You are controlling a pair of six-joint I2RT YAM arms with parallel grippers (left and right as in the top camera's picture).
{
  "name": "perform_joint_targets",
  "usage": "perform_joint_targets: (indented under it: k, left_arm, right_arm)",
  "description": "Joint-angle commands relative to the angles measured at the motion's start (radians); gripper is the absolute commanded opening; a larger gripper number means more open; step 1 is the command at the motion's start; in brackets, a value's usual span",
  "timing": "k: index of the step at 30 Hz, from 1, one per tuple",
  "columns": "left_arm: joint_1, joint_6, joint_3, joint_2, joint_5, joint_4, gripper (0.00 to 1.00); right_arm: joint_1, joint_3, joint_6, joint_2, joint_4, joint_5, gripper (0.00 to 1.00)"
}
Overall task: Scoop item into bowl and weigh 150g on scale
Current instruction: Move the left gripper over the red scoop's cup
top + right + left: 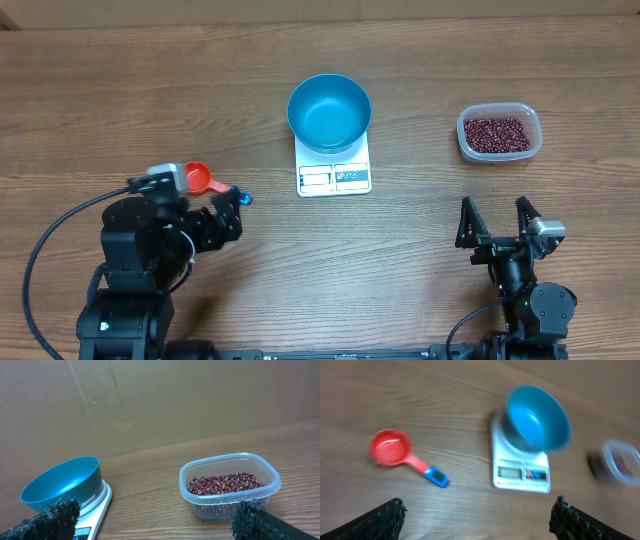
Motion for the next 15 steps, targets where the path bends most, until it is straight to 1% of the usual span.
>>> perform_joint_targets:
  k: [1, 4, 8, 10, 15]
  left_arm:
    - [0.009, -0.262, 0.023, -0.002, -0.192, 0.008, 0.95]
    - [0.009, -0.317, 0.023, -0.002, -0.216, 0.01, 0.95]
    - [0.009, -0.321, 0.023, -0.002, -0.226, 0.011, 0.96]
    - [0.009, -0.305, 0.023, -0.002, -0.226, 0.012, 1.0]
    - [0.009, -0.238, 0.023, -0.002, -0.226, 0.012, 1.0]
  right_arm:
    - [0.006, -0.011, -0.001, -0.01, 0.005, 0.007, 1.0]
    - [0.006, -0.011, -0.001, -0.01, 0.005, 0.007, 1.0]
    - [0.006, -0.011, -0.001, -0.01, 0.005, 0.007, 1.0]
    - [0.006, -0.011, -0.001, -0.01, 0.005, 0.007, 1.0]
    - [0.006, -0.011, -0.001, -0.01, 0.005, 0.007, 1.0]
